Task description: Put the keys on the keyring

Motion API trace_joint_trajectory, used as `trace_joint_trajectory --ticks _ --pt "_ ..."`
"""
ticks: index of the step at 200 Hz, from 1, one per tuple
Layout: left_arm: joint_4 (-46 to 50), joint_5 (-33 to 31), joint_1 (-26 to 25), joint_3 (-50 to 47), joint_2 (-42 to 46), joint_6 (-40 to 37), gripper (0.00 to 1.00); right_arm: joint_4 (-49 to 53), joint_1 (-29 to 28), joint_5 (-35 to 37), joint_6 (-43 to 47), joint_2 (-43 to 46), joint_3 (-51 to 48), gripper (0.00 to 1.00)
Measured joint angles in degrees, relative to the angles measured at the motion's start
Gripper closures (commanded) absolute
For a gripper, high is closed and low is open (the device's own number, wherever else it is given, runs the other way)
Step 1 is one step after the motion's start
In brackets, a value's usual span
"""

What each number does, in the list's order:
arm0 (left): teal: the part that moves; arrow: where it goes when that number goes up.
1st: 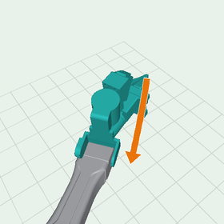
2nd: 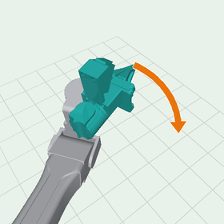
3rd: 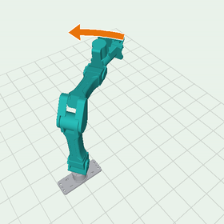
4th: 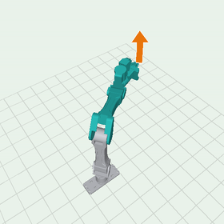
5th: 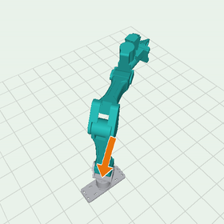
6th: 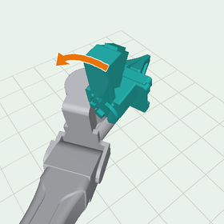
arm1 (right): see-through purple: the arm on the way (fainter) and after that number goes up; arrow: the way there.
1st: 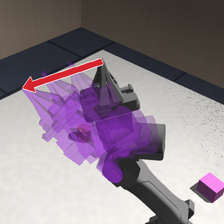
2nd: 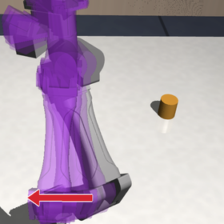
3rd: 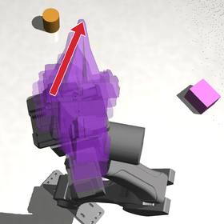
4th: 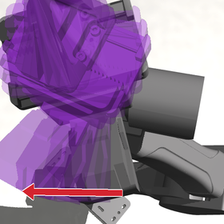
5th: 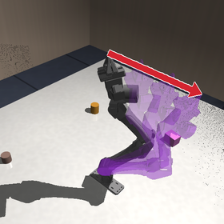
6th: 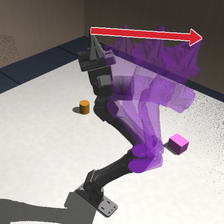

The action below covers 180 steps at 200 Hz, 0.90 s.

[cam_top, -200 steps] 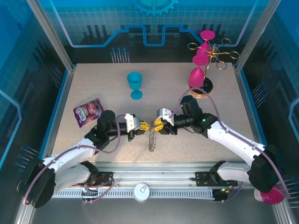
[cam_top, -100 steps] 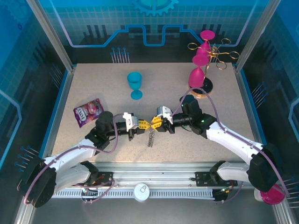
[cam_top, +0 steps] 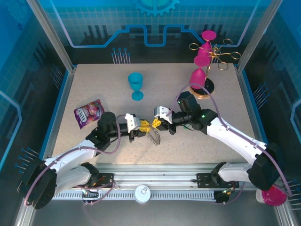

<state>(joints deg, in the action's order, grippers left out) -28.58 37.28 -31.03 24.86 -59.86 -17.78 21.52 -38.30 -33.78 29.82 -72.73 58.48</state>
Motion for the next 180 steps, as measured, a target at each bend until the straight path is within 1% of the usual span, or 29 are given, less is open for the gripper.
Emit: trace_joint_trajectory --ticks 35,70,107,133,149,163,180 --pt "4.0 -1.0 0.0 1.0 0.0 -2.1 0.8 12.9 -2.8 8.3 5.6 -3.3 8.7 1.0" --pt "5.2 -1.4 0.0 1.2 0.1 -2.3 0.79 21.7 -6.2 15.1 8.9 -6.7 14.1 1.0" --pt "6.1 -1.4 0.0 1.2 0.1 -2.3 0.77 26.9 -8.6 20.0 10.1 -9.9 18.9 1.0" --pt "6.5 -0.6 0.0 1.2 0.1 -2.3 0.74 28.3 -9.6 21.5 10.3 -11.2 20.6 1.0" --pt "6.5 0.1 0.0 1.6 0.1 -2.3 0.74 28.5 -10.1 21.9 10.3 -11.9 21.2 1.0" --pt "6.6 0.3 0.0 1.7 0.0 -2.2 0.76 28.5 -10.2 21.8 10.3 -12.0 21.5 1.0" --pt "6.3 0.7 0.0 1.7 -0.1 -1.9 0.86 28.4 -10.3 21.4 10.1 -12.0 21.5 1.0"
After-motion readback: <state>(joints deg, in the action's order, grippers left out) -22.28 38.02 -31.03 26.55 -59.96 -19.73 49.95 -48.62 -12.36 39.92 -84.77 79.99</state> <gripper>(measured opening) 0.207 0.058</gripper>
